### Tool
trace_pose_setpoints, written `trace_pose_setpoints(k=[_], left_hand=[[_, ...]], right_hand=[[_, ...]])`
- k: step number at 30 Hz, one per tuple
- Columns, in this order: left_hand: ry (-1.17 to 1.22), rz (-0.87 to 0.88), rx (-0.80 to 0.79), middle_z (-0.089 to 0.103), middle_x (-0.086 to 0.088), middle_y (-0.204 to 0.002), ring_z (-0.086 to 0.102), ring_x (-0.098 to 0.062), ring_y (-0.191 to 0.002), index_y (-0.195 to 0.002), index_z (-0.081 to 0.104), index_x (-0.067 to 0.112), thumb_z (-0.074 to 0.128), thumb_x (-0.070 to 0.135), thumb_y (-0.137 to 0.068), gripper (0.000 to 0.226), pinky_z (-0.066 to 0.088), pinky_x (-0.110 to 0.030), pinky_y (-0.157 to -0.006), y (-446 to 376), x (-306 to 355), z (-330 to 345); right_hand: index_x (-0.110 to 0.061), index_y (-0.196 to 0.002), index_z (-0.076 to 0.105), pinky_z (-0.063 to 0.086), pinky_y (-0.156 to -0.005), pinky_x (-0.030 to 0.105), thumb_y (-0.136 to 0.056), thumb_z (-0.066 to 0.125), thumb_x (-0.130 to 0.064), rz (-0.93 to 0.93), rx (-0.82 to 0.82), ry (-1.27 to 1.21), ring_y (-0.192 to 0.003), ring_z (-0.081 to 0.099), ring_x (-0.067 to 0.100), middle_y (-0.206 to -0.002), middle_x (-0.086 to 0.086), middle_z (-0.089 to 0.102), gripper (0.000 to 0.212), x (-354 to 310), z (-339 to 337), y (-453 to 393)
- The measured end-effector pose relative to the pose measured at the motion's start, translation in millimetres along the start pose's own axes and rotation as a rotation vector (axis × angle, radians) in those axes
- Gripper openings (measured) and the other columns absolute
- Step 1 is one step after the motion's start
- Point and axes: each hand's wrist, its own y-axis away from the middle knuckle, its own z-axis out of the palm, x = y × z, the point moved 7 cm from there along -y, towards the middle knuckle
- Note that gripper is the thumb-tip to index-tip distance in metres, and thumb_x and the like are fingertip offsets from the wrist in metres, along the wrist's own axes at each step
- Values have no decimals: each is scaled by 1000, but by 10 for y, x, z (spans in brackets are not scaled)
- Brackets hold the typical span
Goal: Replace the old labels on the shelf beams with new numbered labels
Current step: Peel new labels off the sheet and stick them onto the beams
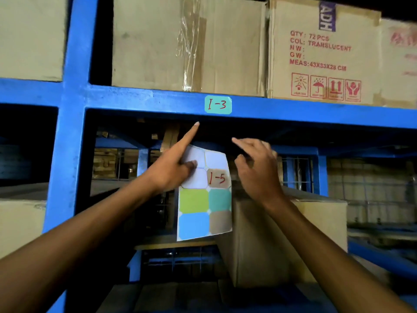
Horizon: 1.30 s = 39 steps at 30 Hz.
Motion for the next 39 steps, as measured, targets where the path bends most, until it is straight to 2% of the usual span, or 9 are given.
trace_pose_setpoints(k=[2,6,11,16,22,24,27,36,39], left_hand=[[148,2,29,22,18,-144,22,14,-129,-147,14,31,53,-4,-89,78,18,11,-87,116,-20,91],[339,-28,61,25,28,-135,38,36,-95,-147,18,28,50,-6,-90,73,31,7,-83,327,11,216],[373,-30,39,21,39,-126,36,40,-93,-147,18,26,49,-5,-92,70,32,9,-79,543,136,320],[368,-46,24,40,41,-113,47,29,-86,-147,19,29,49,-4,-92,70,37,4,-80,708,129,330],[302,-77,25,30,10,-146,42,20,-111,-148,17,31,50,0,-92,71,31,9,-82,1021,-35,272],[222,-137,10,56,-1,-120,58,-7,-85,-147,18,34,50,2,-93,71,41,-2,-70,1196,-171,297],[37,-258,18,53,-10,-63,38,-16,-51,-147,23,30,49,0,-90,69,36,-19,-48,1440,-430,350],[69,-297,-92,59,-38,-86,51,-50,-82,-148,22,24,45,2,-93,64,44,-44,-74,2097,-521,607],[80,-201,-190,49,-18,-60,43,-40,-60,-148,16,29,43,4,-94,65,35,-39,-65,2327,-473,753]], right_hand=[[-17,-117,64,39,-96,42,-78,41,-28,-6,-54,-44,-108,52,24,-111,5,64,46,5,17,257],[-13,-126,56,41,-99,46,-80,36,-36,69,-145,20,-111,46,22,-117,8,58,55,172,30,654],[-14,-130,50,36,-102,41,-80,39,-29,162,-254,22,-116,37,19,-123,7,52,53,231,26,846],[-10,-113,63,28,-99,36,-84,45,-22,91,-231,180,-116,45,25,-124,9,57,37,25,9,1018],[-17,-90,65,13,-85,19,-80,62,-21,224,-249,159,-109,48,18,-106,2,62,11,-141,27,1255],[-17,-81,65,19,-89,21,-78,65,-19,275,-285,106,-101,54,16,-96,0,66,4,-220,62,1379],[-7,-77,68,46,-79,22,-76,69,-4,482,-366,-317,-74,62,8,-78,3,69,3,-400,76,1636],[-7,-78,68,53,-66,12,-81,64,1,731,-259,-566,-69,66,-1,-74,-1,70,10,-368,-218,2315],[-10,-76,68,52,-65,10,-82,63,2,767,-209,-475,-66,64,-2,-78,3,70,14,-153,-300,2475]])
